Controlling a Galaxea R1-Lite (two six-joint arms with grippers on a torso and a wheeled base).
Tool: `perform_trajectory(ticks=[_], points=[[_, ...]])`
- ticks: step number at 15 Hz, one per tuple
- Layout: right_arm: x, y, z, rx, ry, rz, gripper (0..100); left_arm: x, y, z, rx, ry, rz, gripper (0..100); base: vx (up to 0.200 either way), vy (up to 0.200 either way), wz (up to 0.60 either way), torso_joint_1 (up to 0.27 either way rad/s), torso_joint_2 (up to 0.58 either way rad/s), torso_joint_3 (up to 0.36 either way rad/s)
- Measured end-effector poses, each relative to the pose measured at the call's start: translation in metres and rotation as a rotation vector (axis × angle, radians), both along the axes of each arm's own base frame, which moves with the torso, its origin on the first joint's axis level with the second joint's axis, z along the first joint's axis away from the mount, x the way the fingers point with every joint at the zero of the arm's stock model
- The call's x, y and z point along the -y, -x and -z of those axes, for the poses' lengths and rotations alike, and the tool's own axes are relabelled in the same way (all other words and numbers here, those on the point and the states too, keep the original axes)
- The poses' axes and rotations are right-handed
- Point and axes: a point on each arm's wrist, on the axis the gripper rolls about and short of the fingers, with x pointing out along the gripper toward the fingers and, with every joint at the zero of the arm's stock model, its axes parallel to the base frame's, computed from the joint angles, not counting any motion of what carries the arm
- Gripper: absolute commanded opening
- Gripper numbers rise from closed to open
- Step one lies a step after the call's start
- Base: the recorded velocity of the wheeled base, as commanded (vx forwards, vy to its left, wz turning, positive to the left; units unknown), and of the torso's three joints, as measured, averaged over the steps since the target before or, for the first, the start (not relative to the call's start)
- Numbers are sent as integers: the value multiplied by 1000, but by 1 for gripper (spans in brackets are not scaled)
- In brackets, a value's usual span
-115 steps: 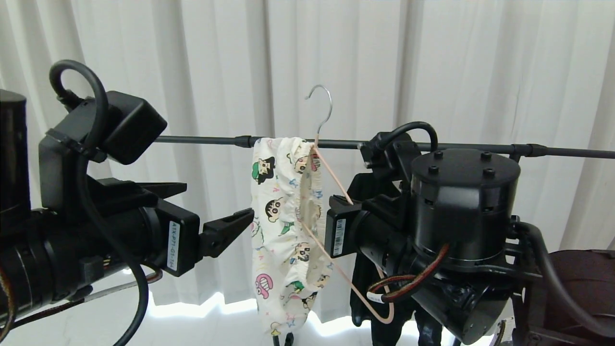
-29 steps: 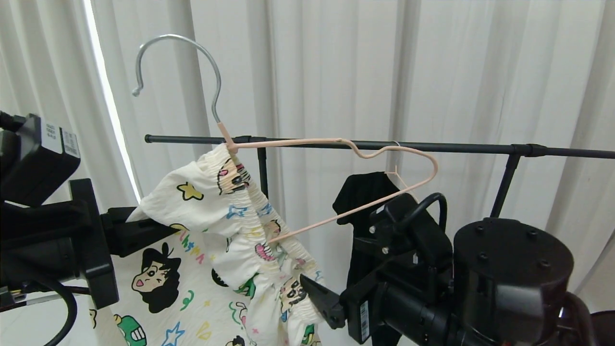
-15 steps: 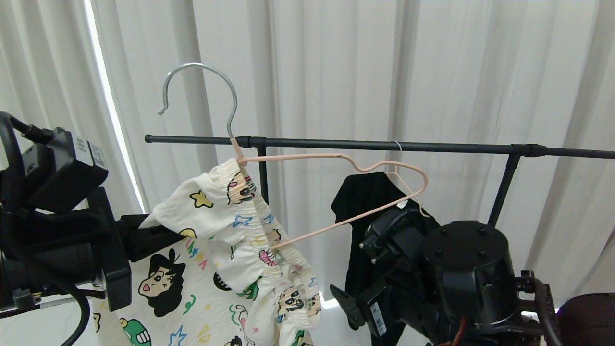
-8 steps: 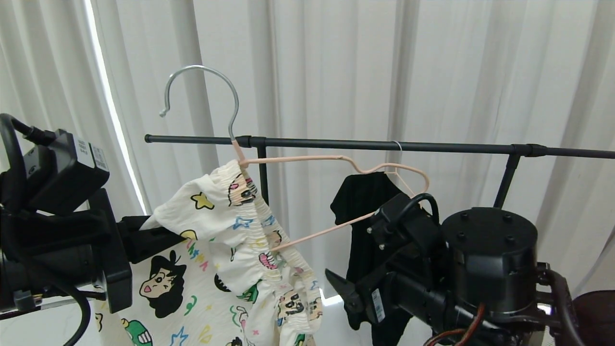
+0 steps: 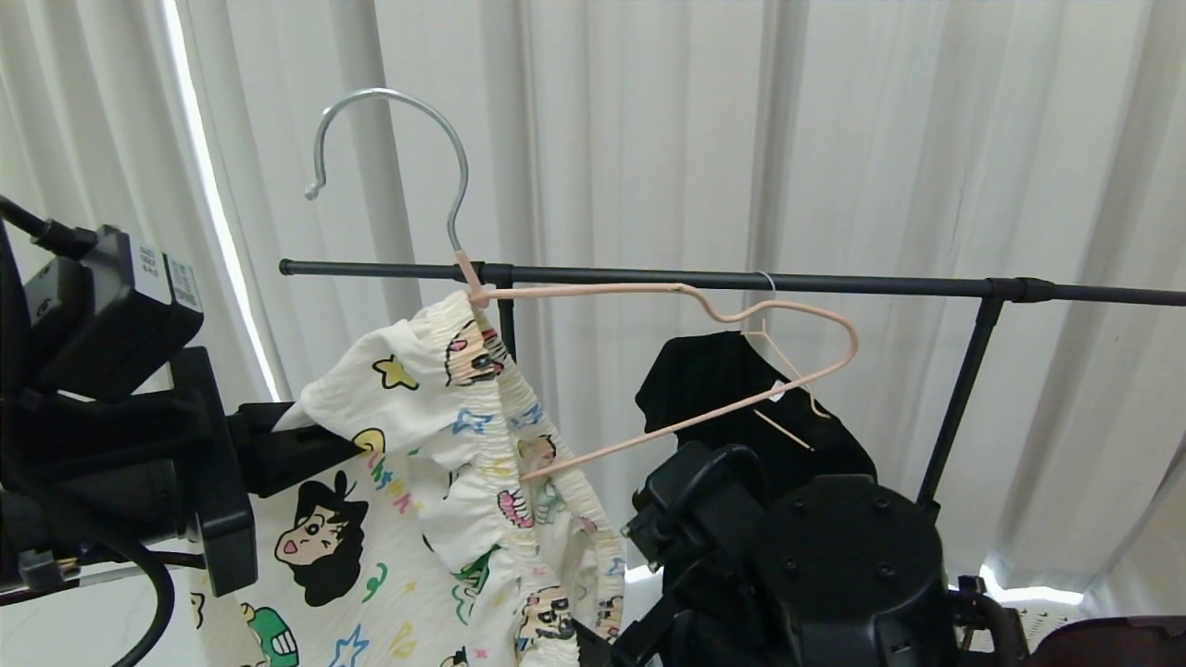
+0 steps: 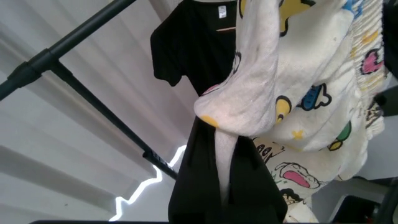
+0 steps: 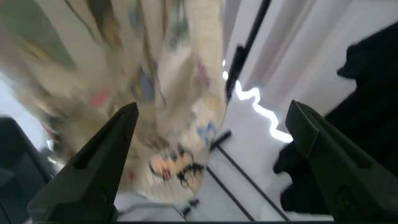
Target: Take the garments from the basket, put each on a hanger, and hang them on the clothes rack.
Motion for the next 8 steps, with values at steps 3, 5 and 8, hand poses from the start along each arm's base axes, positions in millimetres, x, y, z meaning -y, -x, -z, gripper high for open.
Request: perform_trajectory(ticks=[3, 5, 8], points=[[8, -13, 6, 20, 64, 121, 100, -1, -1, -1, 7, -10, -39, 0, 0, 0, 0, 0, 0, 0], [17, -27, 6, 59, 103, 209, 100, -1, -1, 0, 7, -15, -54, 0, 0, 0, 0, 0, 0, 0], [40, -58, 4, 137, 187, 331, 100, -2, -1, 1, 1, -19, -60, 0, 0, 0, 0, 0, 0, 0]])
